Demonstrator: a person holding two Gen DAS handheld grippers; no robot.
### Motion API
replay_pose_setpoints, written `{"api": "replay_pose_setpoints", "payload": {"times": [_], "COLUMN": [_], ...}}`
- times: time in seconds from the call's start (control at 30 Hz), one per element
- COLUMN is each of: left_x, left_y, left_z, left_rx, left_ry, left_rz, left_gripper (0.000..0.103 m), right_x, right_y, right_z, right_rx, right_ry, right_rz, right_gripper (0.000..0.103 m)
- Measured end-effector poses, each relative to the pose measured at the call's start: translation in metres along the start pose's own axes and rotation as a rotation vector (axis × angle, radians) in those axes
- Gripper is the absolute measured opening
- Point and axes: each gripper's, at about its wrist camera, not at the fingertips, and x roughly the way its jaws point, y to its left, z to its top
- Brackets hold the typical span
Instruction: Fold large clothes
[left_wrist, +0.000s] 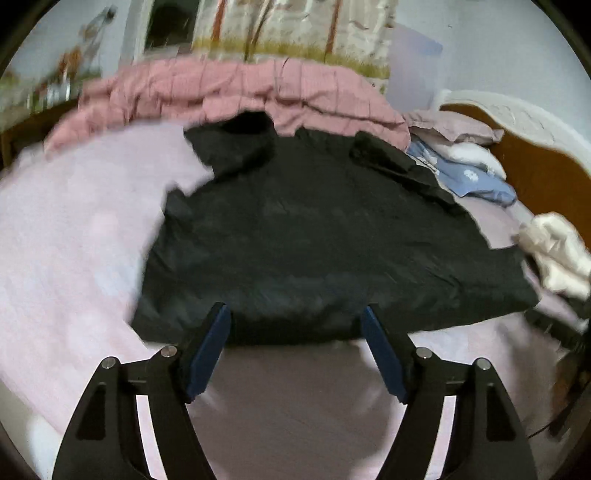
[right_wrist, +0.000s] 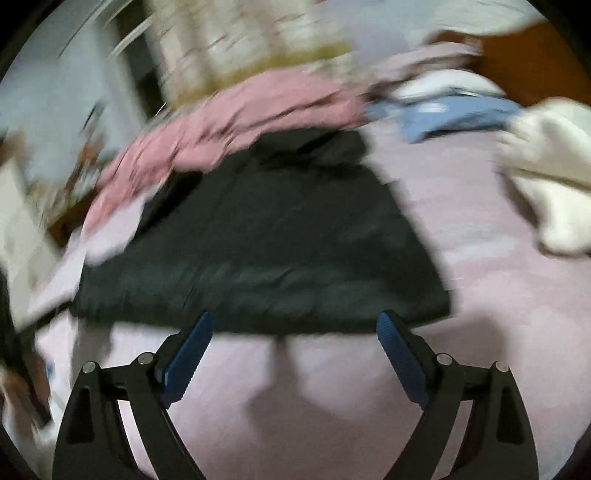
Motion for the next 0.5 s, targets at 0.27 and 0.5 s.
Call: {"api": "replay_pose_setpoints", "payload": {"times": [0.27,0.5], "left_x": [0.035,0.060], "left_y": [0.038,0.041], "left_z": [-0.017,0.006], "left_rx": [-0.574,-0.680], "left_ry": [0.037,-0.020], "left_rz": [-0.270,-0.160], "left_gripper": [0.072,0.084], "right_x": [0.025,0.047], "right_y": [-0.045,-0.050], "right_z": [-0.005,0.015], "right_rx": [0.638,0.740], "right_ry": [-0.049,-0.145], "right_rz": [0.185,0.054], "right_gripper": [0.091,0.097]}}
